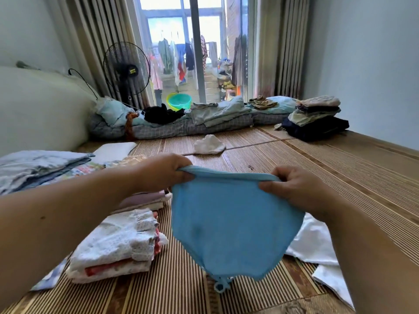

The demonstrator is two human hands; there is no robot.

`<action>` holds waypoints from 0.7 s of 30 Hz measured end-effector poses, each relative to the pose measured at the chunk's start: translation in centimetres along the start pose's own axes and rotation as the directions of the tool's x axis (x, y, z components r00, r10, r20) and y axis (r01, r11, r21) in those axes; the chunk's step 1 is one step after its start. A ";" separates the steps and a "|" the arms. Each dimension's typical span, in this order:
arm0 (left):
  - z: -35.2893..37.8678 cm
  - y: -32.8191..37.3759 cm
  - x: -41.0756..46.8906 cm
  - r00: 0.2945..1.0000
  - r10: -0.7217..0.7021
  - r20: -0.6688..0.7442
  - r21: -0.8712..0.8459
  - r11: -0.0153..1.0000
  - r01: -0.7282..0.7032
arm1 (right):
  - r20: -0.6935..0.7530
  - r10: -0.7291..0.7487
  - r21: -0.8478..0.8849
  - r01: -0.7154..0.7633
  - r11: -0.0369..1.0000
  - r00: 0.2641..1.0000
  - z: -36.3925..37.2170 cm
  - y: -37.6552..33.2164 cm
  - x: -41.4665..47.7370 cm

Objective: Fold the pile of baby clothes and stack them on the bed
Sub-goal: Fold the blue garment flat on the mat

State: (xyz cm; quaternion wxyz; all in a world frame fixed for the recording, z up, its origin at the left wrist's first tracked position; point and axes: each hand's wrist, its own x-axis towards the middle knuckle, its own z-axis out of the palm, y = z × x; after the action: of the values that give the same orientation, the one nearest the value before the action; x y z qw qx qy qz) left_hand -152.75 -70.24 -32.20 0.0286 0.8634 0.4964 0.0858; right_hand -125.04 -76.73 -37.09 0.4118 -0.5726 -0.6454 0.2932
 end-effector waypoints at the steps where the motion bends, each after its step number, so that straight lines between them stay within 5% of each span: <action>1: -0.1 -0.7 0.7 1.000 -0.026 0.001 0.000 1.000 0.026 | -0.064 -0.010 -0.086 0.005 0.996 0.998 0.3 0.0 1.0; 5: -1.1 -3.8 3.9 0.991 -0.134 -0.013 0.010 0.991 0.134 | -0.099 -0.032 -0.476 -0.019 0.879 0.995 0.9 0.3 5.4; 7: -1.7 -5.1 5.5 0.985 -0.151 -0.087 0.098 0.982 0.159 | -0.155 -0.058 -0.525 -0.032 0.851 0.986 0.1 0.3 7.2; 15: -3.9 -4.9 8.1 0.890 -0.058 -0.452 0.164 0.975 0.147 | -0.445 -0.206 -0.185 0.135 0.973 0.871 -2.4 -2.6 9.9; 21: -1.3 -5.4 5.3 0.937 -0.023 -0.349 0.003 1.000 0.026 | -0.365 -0.146 -0.162 0.092 0.982 0.919 -0.8 -1.0 7.2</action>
State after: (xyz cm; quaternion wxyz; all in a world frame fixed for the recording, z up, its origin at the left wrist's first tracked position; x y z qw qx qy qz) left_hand -154.98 -63.02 -31.03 -0.0622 0.8283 0.5047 0.2354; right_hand -124.88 -69.93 -34.41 0.5030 -0.6057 -0.6074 0.1059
